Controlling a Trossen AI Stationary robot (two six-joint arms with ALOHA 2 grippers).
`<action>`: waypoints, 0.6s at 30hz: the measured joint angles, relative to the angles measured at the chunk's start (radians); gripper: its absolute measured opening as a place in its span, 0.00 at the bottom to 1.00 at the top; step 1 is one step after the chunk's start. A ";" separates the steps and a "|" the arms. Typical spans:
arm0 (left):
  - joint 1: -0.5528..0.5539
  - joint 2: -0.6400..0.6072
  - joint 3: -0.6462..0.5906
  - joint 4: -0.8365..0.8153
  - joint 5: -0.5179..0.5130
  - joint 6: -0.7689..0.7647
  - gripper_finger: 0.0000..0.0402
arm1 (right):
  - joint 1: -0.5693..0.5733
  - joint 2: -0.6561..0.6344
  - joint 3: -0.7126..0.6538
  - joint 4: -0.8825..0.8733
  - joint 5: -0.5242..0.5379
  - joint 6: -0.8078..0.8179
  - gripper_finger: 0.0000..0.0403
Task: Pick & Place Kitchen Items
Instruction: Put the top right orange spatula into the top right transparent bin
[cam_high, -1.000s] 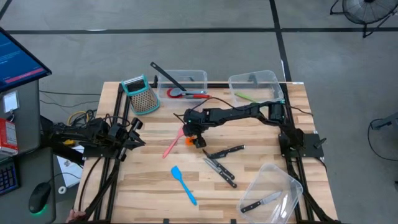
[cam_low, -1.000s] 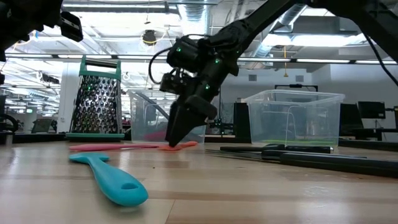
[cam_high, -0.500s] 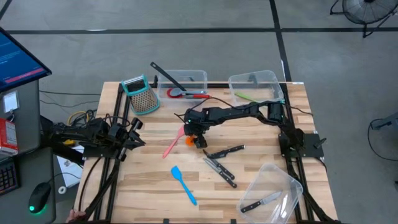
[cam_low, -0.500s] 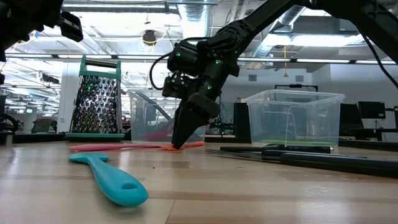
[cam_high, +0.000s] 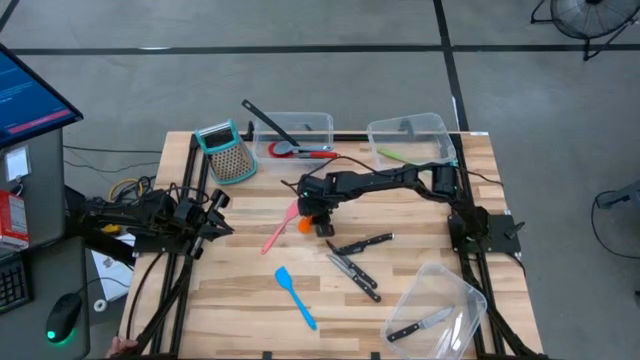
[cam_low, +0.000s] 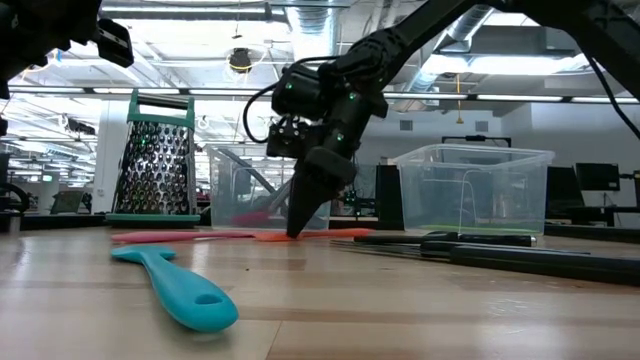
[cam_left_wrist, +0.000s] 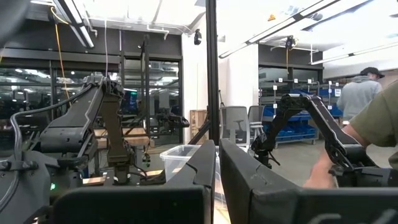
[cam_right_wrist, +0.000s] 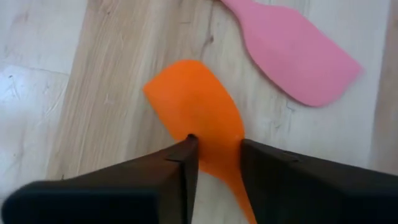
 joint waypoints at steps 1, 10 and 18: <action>0.000 0.000 0.000 0.000 0.000 0.000 0.02 | 0.001 -0.002 0.000 -0.001 0.005 0.007 0.22; 0.000 0.000 0.000 0.000 0.000 0.000 0.02 | 0.016 0.006 0.056 -0.029 0.020 0.017 0.00; 0.000 0.000 0.000 0.000 0.000 0.000 0.02 | 0.015 0.022 0.153 -0.071 0.000 0.009 0.00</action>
